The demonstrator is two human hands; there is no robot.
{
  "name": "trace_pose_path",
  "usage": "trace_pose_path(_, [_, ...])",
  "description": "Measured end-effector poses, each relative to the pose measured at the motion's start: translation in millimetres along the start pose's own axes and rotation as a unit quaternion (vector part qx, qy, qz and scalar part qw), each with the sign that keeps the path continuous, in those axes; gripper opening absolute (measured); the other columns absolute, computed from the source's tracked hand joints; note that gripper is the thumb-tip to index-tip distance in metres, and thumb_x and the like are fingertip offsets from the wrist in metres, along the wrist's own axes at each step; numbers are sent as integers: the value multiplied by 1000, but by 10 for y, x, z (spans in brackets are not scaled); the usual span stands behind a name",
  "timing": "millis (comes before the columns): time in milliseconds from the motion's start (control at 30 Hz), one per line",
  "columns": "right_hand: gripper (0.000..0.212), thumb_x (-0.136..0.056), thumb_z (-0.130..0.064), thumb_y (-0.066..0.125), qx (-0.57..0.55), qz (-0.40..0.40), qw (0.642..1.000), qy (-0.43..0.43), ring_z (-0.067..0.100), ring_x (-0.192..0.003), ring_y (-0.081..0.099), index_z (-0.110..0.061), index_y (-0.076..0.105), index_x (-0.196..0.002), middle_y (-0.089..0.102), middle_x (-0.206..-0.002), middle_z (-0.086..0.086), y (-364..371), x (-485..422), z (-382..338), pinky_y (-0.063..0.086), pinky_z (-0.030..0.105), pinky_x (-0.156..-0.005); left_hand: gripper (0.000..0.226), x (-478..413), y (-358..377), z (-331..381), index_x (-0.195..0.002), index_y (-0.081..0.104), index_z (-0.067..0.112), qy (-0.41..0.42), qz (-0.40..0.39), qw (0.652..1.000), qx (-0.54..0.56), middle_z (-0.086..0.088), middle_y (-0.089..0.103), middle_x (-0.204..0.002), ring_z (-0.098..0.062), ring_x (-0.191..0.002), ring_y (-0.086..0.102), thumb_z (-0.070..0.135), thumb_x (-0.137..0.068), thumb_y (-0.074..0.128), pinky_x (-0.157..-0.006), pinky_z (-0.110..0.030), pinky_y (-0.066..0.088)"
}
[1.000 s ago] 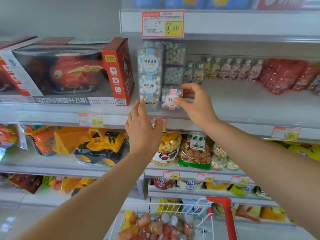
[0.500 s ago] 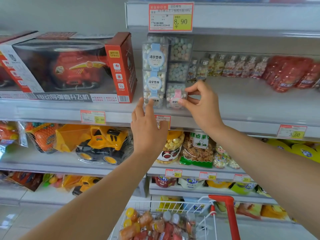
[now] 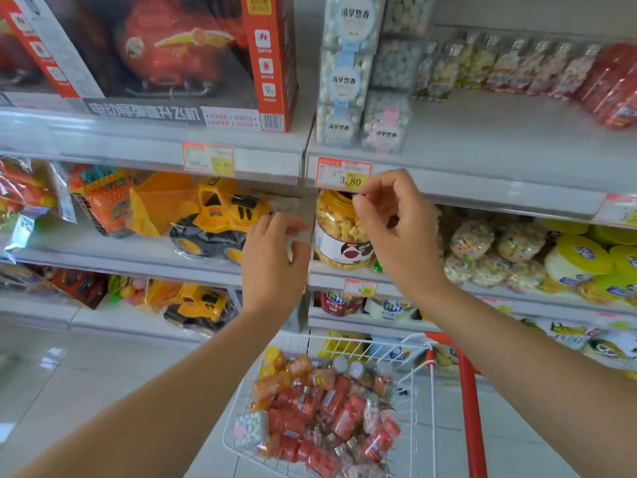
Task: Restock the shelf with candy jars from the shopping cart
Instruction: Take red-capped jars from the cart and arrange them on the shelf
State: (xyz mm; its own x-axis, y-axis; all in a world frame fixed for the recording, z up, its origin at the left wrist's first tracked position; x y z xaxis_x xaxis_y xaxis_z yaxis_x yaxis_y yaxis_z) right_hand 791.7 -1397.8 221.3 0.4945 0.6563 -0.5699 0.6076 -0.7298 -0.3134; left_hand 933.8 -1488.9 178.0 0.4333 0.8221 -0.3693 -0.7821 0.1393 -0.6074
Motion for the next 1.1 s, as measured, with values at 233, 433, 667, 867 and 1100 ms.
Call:
trace_pose_path(233, [10,-94,-22,59,29,-307,910,277,5,-69,55,-17,60,-102,60,-85,-9,1160,1723,989,44,20,-64,32,1201,85,-1642,-120,60,19,-234,-169,944,-162,-6,58,-126,-28,-116,48,17,-89,57,-95,-37,38])
trace_pose_path(433, [34,-87,-19,69,40,-434,828,352,13,-98,59,-10,56,-117,61,-103,-5,1923,2916,1427,46,22,-85,57,2140,96,-2473,-146,32,14,-321,-227,899,-193,-9,36,-150,-32,-131,38,21,-93,53,-105,-41,33])
trace_pose_path(667, [78,-73,-20,78,146,-497,809,279,26,-123,49,-24,38,-140,47,-138,6,2465,3521,1723,44,39,-98,54,2700,290,-2805,-148,29,14,-350,-261,895,-93,-5,36,-150,-24,-129,46,18,-97,47,-102,-33,37])
trace_pose_path(867, [62,-74,-25,81,193,-474,824,242,22,-119,51,-20,51,-128,54,-128,3,2565,3535,1770,44,32,-90,46,2842,334,-2863,-142,39,16,-343,-263,900,-48,-2,46,-143,-22,-125,49,15,-96,46,-99,-32,40])
trace_pose_path(1100, [44,-87,-29,67,-169,-264,786,533,15,-110,62,-19,54,-127,63,-124,4,2116,3091,1697,51,24,-84,32,2586,205,-2787,-125,55,21,-423,-193,882,76,-6,62,-119,-24,-105,58,26,-96,43,-87,-32,44])
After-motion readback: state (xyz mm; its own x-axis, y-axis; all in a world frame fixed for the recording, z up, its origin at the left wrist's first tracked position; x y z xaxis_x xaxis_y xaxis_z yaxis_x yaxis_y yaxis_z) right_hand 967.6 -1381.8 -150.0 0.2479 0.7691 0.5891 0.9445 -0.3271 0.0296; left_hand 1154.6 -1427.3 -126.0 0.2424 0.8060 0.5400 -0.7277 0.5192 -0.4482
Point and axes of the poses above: each hand's wrist, its own x-axis away from the middle knuckle, its own y-axis out of the palm, z = x × y, the point moved 5 cm from there along -x, towards the middle knuckle
